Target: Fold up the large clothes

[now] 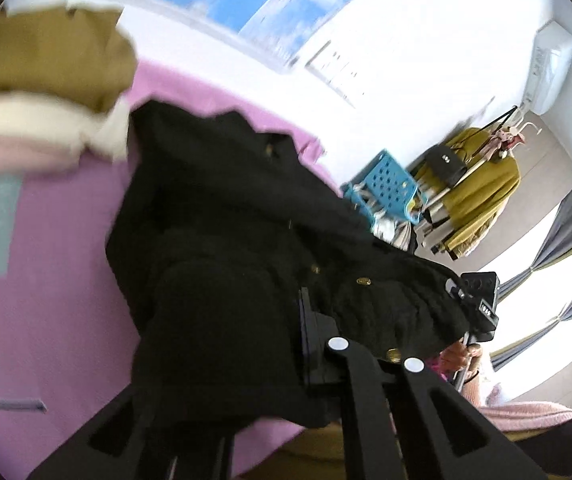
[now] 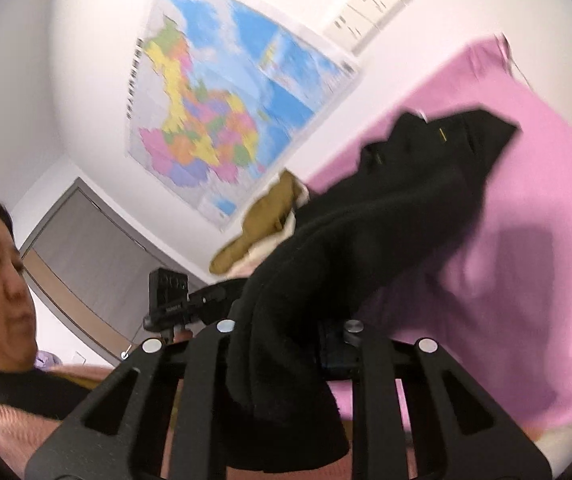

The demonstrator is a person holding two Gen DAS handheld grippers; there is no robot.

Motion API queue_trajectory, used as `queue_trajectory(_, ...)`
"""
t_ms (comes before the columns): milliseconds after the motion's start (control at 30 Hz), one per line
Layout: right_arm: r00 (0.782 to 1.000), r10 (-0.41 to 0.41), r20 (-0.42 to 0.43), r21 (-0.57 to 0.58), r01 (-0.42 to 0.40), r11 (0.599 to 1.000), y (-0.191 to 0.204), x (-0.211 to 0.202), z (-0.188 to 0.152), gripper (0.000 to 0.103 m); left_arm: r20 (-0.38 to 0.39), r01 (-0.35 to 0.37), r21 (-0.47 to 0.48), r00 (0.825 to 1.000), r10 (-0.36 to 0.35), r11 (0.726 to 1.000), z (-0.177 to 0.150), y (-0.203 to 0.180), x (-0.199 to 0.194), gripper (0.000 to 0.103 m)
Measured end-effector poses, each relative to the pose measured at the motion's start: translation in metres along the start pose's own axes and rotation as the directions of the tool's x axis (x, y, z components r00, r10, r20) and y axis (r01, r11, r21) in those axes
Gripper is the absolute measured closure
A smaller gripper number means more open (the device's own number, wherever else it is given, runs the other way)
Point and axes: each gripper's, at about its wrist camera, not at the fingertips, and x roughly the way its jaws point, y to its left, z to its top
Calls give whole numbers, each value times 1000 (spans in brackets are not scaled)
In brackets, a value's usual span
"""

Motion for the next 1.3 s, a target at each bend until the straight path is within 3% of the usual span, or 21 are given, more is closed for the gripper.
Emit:
queue_trajectory(267,996,-4,85,42,0,999,-10,28,82,84,17,-7,17,1000,7,1000,65,-14,9,97)
queue_trajectory(467,993,-38,111,109,26,994,-35,51,130,84,-14,-62,35,998,63,997,119,-12,31,97)
queue_trajectory(733,988,-109,105,208,85,974,-80,86,167,83,-95,-154,9,983,154,988,177,12,87,97)
queue_trajectory(967,975,-216,52,378,181,908,-149,120,191,79,-136,-247,-86,963,234,965,222,58,133,96)
queue_trajectory(1033,973,-228,25,433,195,880,-169,130,192,76,-131,-291,-92,951,279,952,231,69,141,88)
queue_trajectory(1133,967,-255,-7,471,228,852,-186,143,191,66,-137,-323,-118,942,307,939,241,88,153,88)
queue_trajectory(1200,967,-255,-14,483,229,845,-190,148,191,47,-133,-365,-121,928,349,923,242,94,157,88)
queue_trajectory(1267,970,-242,3,489,209,847,-189,148,191,38,-110,-379,-91,923,369,921,240,91,155,82)
queue_trajectory(1300,970,-243,10,478,209,853,-186,148,191,36,-90,-390,-71,919,384,918,236,87,151,74)
